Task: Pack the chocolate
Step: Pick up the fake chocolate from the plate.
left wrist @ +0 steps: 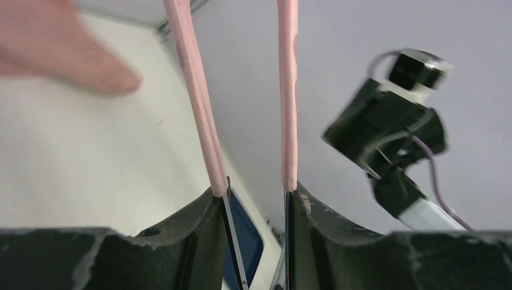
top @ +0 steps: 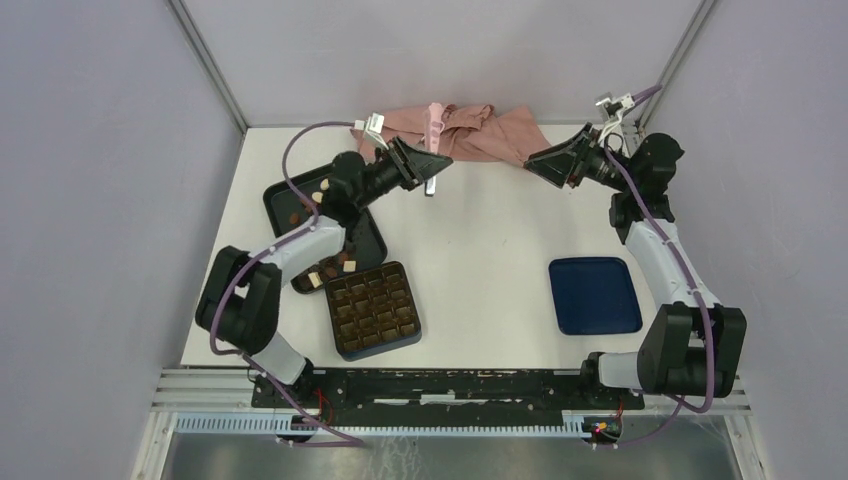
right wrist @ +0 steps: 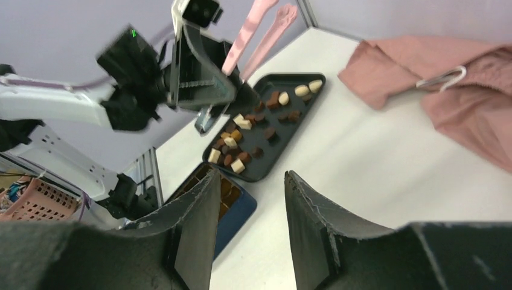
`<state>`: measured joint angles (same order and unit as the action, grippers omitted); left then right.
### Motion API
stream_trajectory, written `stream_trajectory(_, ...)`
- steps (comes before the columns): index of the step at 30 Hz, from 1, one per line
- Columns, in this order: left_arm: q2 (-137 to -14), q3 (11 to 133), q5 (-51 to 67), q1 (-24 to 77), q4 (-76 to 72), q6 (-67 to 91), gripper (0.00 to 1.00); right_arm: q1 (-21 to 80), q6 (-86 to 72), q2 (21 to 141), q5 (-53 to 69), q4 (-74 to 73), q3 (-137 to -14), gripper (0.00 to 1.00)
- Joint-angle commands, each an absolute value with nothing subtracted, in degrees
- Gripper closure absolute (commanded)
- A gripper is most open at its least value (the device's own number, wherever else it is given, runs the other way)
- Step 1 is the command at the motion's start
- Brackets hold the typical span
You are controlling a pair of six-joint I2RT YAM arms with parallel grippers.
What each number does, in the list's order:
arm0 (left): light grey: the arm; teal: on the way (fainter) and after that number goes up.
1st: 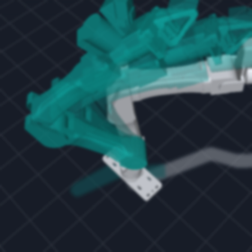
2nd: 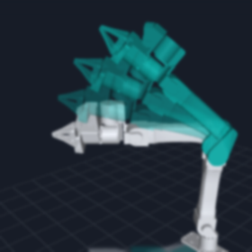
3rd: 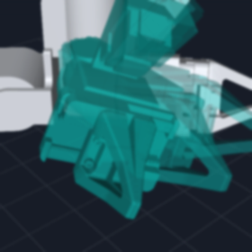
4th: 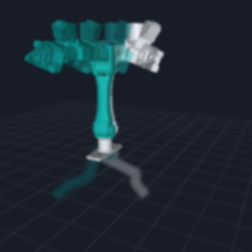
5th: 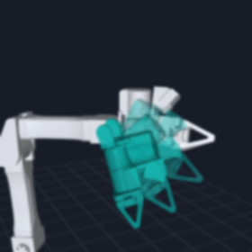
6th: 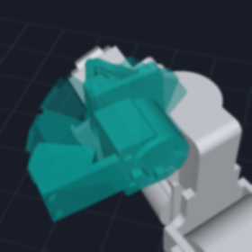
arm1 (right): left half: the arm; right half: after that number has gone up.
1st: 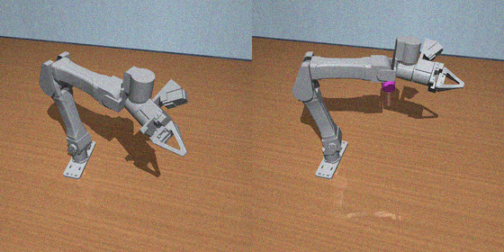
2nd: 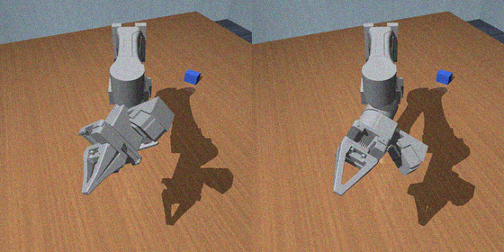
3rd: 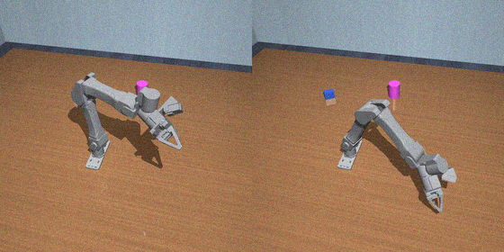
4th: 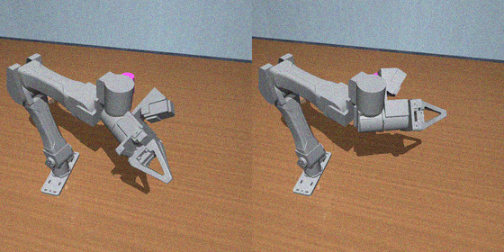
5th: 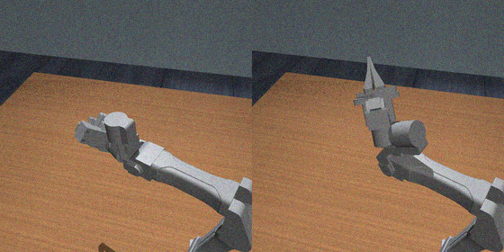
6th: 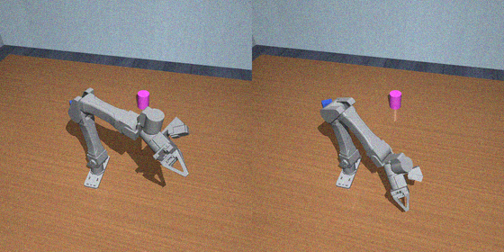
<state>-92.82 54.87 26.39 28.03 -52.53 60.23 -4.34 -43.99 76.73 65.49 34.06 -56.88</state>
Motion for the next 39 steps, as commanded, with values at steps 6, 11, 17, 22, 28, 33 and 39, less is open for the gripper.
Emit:
stream_trajectory(6, -91.81, 80.15, 30.05, 16.17, 36.11, 30.70, 0.55, -4.39, -8.01, 76.31, 62.16, 0.72, -58.85, 0.51)
stream_trajectory(11, -96.81, 87.66, 25.16, 12.60, 52.23, 23.06, 0.55, -4.39, -6.79, 76.64, 62.20, 1.41, -55.85, 0.51)
stream_trajectory(17, -103.08, 94.50, 20.44, 8.57, 64.71, 16.85, 0.55, -4.39, -7.01, 77.42, 62.36, 2.83, -54.15, 0.51)
stream_trajectory(22, -104.71, 96.38, 17.14, 5.66, 66.44, 16.12, 0.55, -4.31, -8.17, 78.06, 62.67, 4.35, -53.22, 0.51)
stream_trajectory(28, -105.79, 95.93, 11.94, 3.57, 68.16, 12.75, 0.54, -4.32, -9.13, 78.75, 62.76, 5.18, -53.02, 0.51)
stream_trajectory(33, -106.46, 93.61, 12.32, 1.33, 68.81, 9.77, 0.53, -4.31, -9.33, 79.09, 62.84, 5.36, -52.64, 0.51)
stream_trajectory(39, -109.67, 95.10, 13.00, 0.53, 68.85, 9.24, 0.53, -4.31, -10.00, 79.51, 62.67, 6.05, -52.12, 0.51)
